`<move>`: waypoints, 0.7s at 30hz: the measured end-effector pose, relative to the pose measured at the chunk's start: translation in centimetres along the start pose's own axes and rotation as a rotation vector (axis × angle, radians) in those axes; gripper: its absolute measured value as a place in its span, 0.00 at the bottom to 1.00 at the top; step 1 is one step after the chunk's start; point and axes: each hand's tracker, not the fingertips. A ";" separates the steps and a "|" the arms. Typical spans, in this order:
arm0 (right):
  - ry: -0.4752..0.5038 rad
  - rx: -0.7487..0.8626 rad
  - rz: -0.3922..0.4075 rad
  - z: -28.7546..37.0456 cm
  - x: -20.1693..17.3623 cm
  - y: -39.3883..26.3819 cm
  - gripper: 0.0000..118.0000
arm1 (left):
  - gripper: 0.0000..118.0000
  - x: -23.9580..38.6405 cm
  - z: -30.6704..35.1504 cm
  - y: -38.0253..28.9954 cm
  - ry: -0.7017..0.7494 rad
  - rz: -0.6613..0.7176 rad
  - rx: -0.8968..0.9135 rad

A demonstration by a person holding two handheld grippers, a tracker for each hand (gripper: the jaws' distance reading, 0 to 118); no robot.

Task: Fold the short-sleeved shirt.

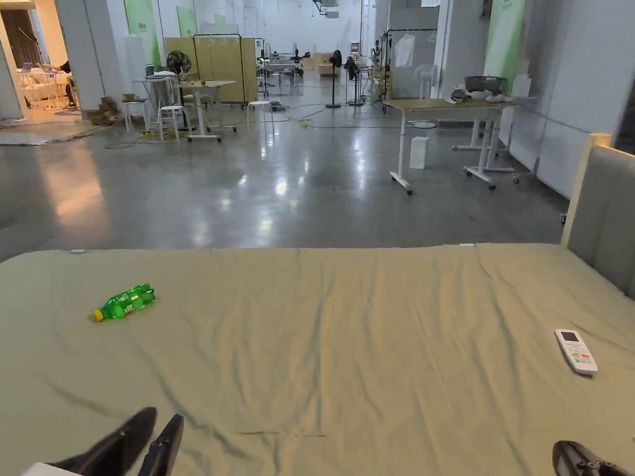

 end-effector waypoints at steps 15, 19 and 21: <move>0.030 -0.009 -0.024 -0.2 -0.3 -0.4 0.00 | 0.00 -0.4 0.2 -0.1 -0.040 0.104 -0.013; 0.036 -0.010 -0.023 -0.1 -0.3 -0.4 0.00 | 0.00 -0.5 0.1 -0.3 -0.052 0.105 -0.028; 0.040 -0.014 -0.025 -0.1 -0.2 -0.5 0.00 | 0.00 -0.9 0.0 -0.7 -0.058 0.113 -0.043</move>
